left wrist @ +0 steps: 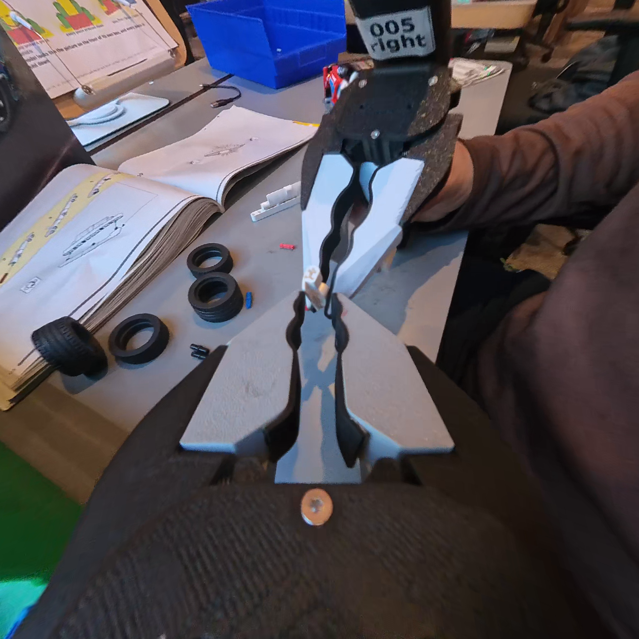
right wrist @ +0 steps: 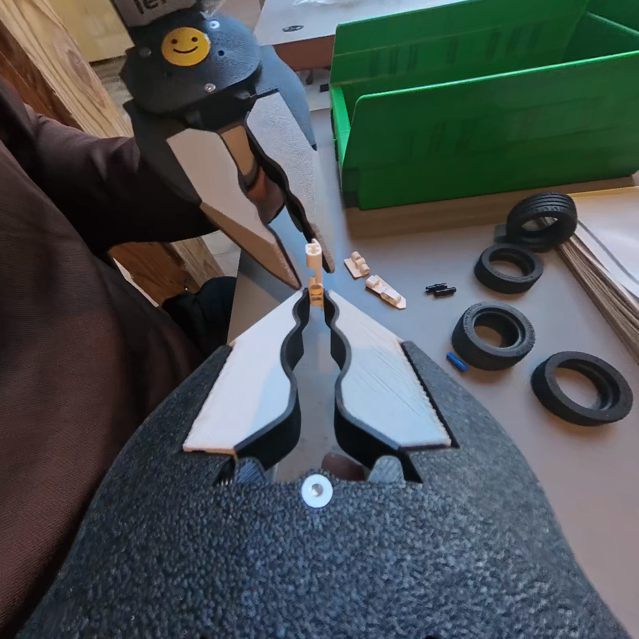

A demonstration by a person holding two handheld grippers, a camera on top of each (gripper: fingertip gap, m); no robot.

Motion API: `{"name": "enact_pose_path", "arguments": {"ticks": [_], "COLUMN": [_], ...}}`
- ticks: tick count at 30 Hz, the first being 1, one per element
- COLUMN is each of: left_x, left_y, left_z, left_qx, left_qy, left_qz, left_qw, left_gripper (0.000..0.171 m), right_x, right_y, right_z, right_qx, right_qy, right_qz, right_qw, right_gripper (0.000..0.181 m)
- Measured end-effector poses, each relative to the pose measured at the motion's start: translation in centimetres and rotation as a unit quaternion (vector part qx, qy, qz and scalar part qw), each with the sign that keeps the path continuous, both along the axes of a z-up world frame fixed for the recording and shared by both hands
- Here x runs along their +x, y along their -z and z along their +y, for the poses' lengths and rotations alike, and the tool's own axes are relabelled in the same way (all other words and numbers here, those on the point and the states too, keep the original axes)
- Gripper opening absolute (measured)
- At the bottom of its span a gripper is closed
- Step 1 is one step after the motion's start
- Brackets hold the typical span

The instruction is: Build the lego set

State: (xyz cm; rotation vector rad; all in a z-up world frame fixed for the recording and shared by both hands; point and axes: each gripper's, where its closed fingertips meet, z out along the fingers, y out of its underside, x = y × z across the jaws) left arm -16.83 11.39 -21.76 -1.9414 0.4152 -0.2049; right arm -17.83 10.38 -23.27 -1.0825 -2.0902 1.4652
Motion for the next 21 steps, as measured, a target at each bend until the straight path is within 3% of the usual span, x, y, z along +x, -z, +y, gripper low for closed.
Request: {"name": "enact_pose_path", "arguments": {"ticks": [5,8,11,14,18,21], "left_x": [0.5,0.7,-0.4,-2.9,-3.0,-2.4], "left_y": [0.2,0.3,1.4,3.7,5.7,6.1], "left_z": [-0.4,-0.5,-0.2,-0.2,-0.5,0.0], "left_qx": [-0.014,-0.010,-0.040,-0.102,-0.170,-0.175], "left_qy": [0.034,0.040,0.010,-0.039,-0.028,-0.010], "left_qz": [-0.068,-0.063,-0.027,0.063,0.126,0.151], "left_qw": [0.997,0.997,0.999,0.992,0.977,0.973], "left_gripper": [0.005,0.005,0.004,0.004,0.004,0.004], "right_x": [0.4,0.5,0.6,0.6,1.4,2.0], "right_y": [0.4,0.5,1.1,1.7,3.5,5.3], "right_z": [-0.7,-0.8,0.1,3.0,5.1,4.9], "right_qx": [0.000,-0.007,0.001,0.020,0.018,0.057], "right_qy": [-0.022,-0.030,-0.020,0.032,0.100,0.123], "right_qz": [-0.004,-0.010,-0.031,-0.052,-0.113,-0.142], "right_qw": [1.000,0.999,0.999,0.998,0.988,0.981], "right_gripper": [0.008,0.008,0.017,0.019,0.020,0.020]}}
